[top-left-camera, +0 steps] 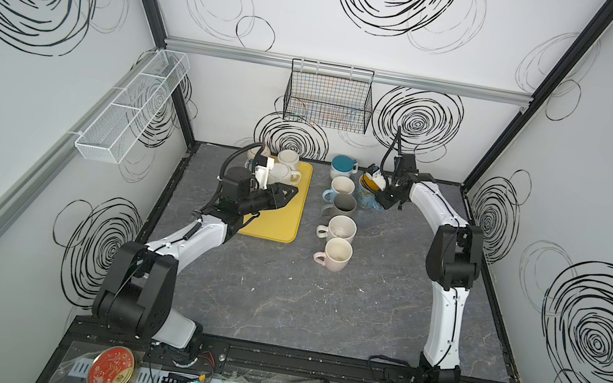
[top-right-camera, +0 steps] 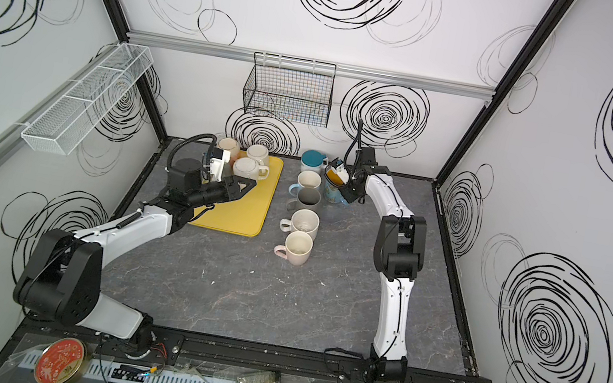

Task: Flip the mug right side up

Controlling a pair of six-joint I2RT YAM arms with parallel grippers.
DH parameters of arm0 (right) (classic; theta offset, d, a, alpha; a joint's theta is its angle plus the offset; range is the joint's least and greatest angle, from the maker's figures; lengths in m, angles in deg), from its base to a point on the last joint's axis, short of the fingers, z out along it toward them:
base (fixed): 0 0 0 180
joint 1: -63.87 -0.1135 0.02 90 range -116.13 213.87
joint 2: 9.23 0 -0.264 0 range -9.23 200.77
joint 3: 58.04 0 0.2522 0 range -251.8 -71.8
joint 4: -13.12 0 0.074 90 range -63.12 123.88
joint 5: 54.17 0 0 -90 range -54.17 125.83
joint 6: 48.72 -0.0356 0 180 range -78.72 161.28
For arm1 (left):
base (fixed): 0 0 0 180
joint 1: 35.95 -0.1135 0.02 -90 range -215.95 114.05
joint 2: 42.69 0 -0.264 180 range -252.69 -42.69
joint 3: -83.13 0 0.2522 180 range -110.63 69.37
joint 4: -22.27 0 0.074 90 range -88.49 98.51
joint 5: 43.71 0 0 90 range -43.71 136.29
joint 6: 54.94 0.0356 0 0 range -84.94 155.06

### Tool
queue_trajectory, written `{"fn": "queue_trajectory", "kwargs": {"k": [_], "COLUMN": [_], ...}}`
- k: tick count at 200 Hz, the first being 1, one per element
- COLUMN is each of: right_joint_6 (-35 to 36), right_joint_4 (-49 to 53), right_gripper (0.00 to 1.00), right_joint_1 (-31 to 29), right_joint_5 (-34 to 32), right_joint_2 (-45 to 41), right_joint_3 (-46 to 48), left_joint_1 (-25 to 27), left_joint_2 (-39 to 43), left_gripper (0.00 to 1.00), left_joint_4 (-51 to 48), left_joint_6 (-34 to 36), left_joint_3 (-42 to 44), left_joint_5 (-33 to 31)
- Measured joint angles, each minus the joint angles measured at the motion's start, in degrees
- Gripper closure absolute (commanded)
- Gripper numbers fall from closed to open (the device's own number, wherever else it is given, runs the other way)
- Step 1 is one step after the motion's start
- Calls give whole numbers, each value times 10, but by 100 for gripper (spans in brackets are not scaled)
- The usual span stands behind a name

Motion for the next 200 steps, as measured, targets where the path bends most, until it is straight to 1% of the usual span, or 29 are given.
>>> {"fn": "queue_trajectory", "kwargs": {"k": [8,17,29,42,54,71,111,145,200], "right_joint_6": [6,12,17,21,24,26,26,26,26], "right_joint_4": [0,0,2,-1,-5,-14,-14,-9,12], "right_gripper": [70,59,50,41,37,34,32,32,33], "right_joint_1": [-2,-5,-8,-12,-14,-16,-18,-8,9], "right_joint_5": [-3,-7,-14,-23,-37,-57,-97,-90,-86], "right_joint_2": [0,1,3,3,3,3,2,2,4], "right_joint_3": [-1,-3,-7,-13,-17,-17,-16,-16,-31], "left_joint_1": [0,0,-1,-3,-5,-7,-19,-37,-102], "left_joint_2": [0,0,0,0,0,2,4,13,41], "left_gripper": [59,59,59,58,57,57,57,60,60], "left_joint_4": [-2,-7,-15,-23,-28,-39,-62,-90,-149], "left_joint_6": [3,7,11,15,18,27,44,52,63], "left_joint_3": [0,0,0,0,0,0,0,-2,-3], "left_joint_5": [0,0,-1,-1,-1,-3,-9,-24,-66]}}
